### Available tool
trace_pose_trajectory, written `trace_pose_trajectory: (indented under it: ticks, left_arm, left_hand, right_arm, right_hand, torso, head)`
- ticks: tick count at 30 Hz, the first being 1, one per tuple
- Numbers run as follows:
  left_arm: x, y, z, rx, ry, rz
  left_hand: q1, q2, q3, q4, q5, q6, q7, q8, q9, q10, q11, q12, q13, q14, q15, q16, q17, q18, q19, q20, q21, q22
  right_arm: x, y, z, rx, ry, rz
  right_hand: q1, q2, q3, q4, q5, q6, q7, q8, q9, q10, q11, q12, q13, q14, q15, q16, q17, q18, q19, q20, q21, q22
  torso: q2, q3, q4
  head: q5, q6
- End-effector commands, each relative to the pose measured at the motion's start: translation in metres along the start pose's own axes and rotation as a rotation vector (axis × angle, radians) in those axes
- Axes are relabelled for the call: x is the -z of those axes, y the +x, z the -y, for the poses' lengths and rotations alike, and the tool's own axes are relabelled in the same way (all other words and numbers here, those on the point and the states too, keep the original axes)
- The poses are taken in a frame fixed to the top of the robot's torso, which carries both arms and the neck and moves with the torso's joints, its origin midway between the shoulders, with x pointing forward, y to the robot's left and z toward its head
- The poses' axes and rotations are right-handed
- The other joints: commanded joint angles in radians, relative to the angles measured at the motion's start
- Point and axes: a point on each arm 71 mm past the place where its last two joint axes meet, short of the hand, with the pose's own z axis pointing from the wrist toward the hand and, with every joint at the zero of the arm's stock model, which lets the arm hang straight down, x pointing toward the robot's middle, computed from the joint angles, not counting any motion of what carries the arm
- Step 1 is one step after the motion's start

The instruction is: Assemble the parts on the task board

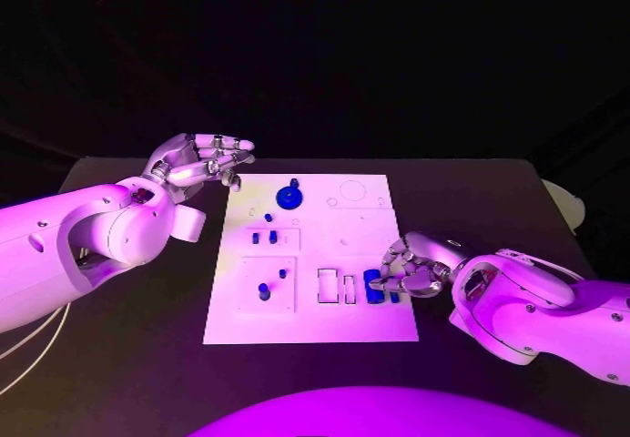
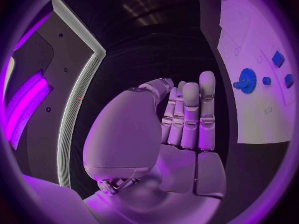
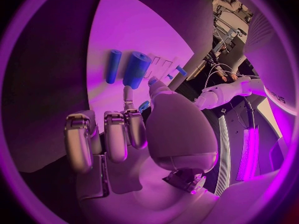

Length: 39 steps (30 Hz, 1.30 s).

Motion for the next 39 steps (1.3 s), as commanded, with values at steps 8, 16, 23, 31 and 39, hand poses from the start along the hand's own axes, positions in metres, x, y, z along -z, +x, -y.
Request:
trace_pose_trajectory:
  ticks: [8, 16, 23, 31, 39]
  left_arm:
    - [0.000, 0.002, 0.001, 0.011, 0.007, -0.014]
    - [0.001, 0.001, 0.001, 0.011, 0.006, -0.014]
    - [0.001, 0.001, 0.001, 0.012, 0.004, -0.016]
    - [0.002, 0.001, 0.001, 0.011, 0.003, -0.016]
    - [0.002, 0.000, 0.001, 0.011, 0.003, -0.015]
  left_hand:
    - [-0.002, 0.005, 0.003, 0.002, 0.003, -0.005, 0.005, 0.004, -0.001, -0.009, -0.001, 0.006, 0.001, -0.008, 0.001, -0.005, -0.001, 0.007, -0.001, -0.004, -0.007, -0.001]
    - [-0.002, 0.005, 0.003, 0.002, 0.003, -0.005, 0.005, 0.004, -0.001, -0.009, -0.001, 0.006, 0.001, -0.008, 0.001, -0.005, -0.001, 0.007, -0.001, -0.004, -0.007, -0.001]
    - [-0.005, 0.005, 0.002, 0.003, 0.003, -0.005, 0.004, 0.004, -0.001, -0.010, -0.001, 0.008, 0.001, -0.008, 0.001, -0.005, -0.002, 0.007, -0.001, -0.004, -0.007, -0.002]
    - [-0.005, 0.005, 0.002, 0.003, 0.003, -0.005, 0.004, 0.004, -0.001, -0.010, -0.001, 0.008, 0.001, -0.008, 0.001, -0.005, -0.002, 0.007, -0.001, -0.004, -0.007, -0.002]
    - [-0.006, 0.006, 0.002, 0.004, 0.003, -0.005, 0.004, 0.004, -0.001, -0.010, -0.001, 0.009, 0.002, -0.008, 0.002, -0.005, -0.002, 0.007, -0.001, -0.004, -0.008, -0.002]
  right_arm:
    - [-0.002, 0.009, -0.002, 0.082, 0.016, -0.017]
    - [-0.007, 0.018, -0.003, 0.104, 0.018, -0.025]
    - [-0.012, 0.026, -0.006, 0.115, 0.017, -0.035]
    - [-0.015, 0.030, -0.008, 0.115, 0.021, -0.034]
    - [-0.013, 0.027, -0.011, 0.070, 0.013, 0.023]
  right_hand:
    - [-0.021, 0.007, -0.019, 0.000, 0.004, 0.004, -0.005, 0.007, 0.003, 0.020, -0.001, 0.005, 0.136, 0.091, 0.000, 0.004, 0.185, -0.007, 0.103, 0.005, 0.004, 0.264]
    - [-0.028, 0.010, -0.029, 0.000, 0.004, 0.005, -0.007, 0.010, 0.005, 0.019, -0.002, 0.003, 0.135, 0.090, -0.001, 0.003, 0.184, -0.007, 0.103, 0.004, 0.004, 0.264]
    - [-0.038, 0.015, -0.043, 0.001, 0.004, 0.007, -0.008, 0.013, 0.006, 0.018, -0.003, 0.002, 0.135, 0.090, -0.001, 0.003, 0.184, -0.007, 0.103, 0.004, 0.004, 0.264]
    - [-0.032, 0.026, -0.048, -0.001, 0.018, 0.007, -0.009, 0.015, 0.007, 0.018, -0.005, 0.002, 0.136, 0.090, -0.002, 0.004, 0.185, -0.007, 0.103, 0.003, 0.004, 0.264]
    - [-0.003, 0.055, -0.043, -0.002, 0.060, 0.019, -0.015, 0.024, 0.010, 0.025, -0.010, 0.007, 0.145, 0.091, -0.007, 0.005, 0.189, -0.007, 0.103, 0.000, 0.004, 0.264]
  torso:
    - [0.000, 0.0008, 0.0001]
    - [0.001, 0.0009, 0.0000]
    - [0.001, 0.0004, 0.0011]
    - [0.000, -0.0002, -0.0002]
    - [0.000, 0.0006, -0.0002]
  head:
    - [0.004, 0.000]
    - [0.009, 0.001]
    - [0.013, 0.001]
    - [0.015, 0.000]
    - [0.016, 0.000]
